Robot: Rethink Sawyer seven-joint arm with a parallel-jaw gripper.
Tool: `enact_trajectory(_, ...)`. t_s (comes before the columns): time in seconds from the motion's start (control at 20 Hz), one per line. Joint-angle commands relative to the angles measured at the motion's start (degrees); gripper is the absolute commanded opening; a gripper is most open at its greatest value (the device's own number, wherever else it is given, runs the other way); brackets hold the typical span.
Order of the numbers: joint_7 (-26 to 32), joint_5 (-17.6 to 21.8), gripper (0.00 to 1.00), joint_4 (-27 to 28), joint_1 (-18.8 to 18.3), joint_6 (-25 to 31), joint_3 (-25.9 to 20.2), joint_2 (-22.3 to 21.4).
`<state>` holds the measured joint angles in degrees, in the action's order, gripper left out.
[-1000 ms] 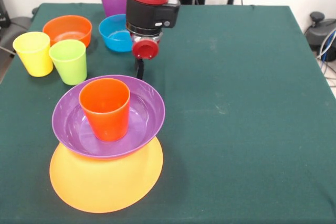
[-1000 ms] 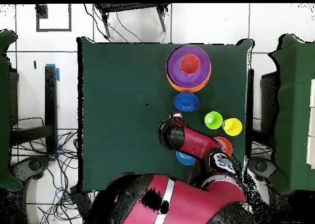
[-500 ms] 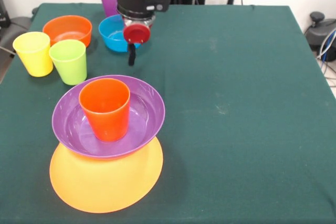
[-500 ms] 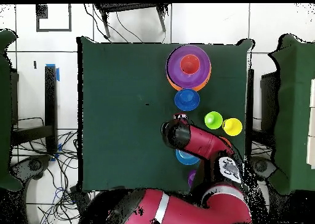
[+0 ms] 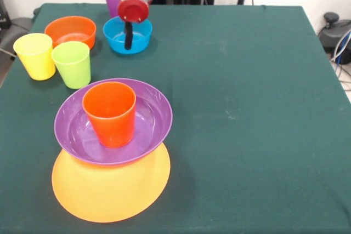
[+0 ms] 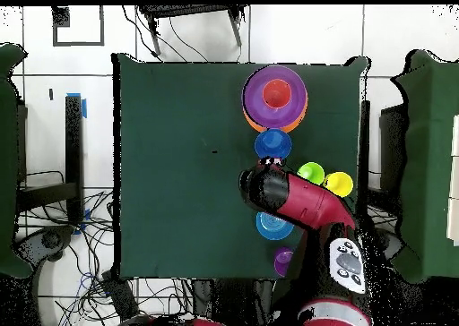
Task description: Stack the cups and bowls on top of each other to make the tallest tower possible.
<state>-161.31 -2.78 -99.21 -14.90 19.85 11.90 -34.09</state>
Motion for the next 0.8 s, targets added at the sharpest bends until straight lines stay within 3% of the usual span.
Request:
enact_trajectory(0.05,2.95,-0.6,1.0,4.28,-1.43,10.05,-5.61,-4.59)
enact_trajectory(0.4,7.05,2.14,1.0,0.44,-8.19,4.75,-9.69,-4.22)
enact_trajectory(0.8,9.03,4.81,1.0,-3.29,-13.88,3.22,-13.37,-4.21)
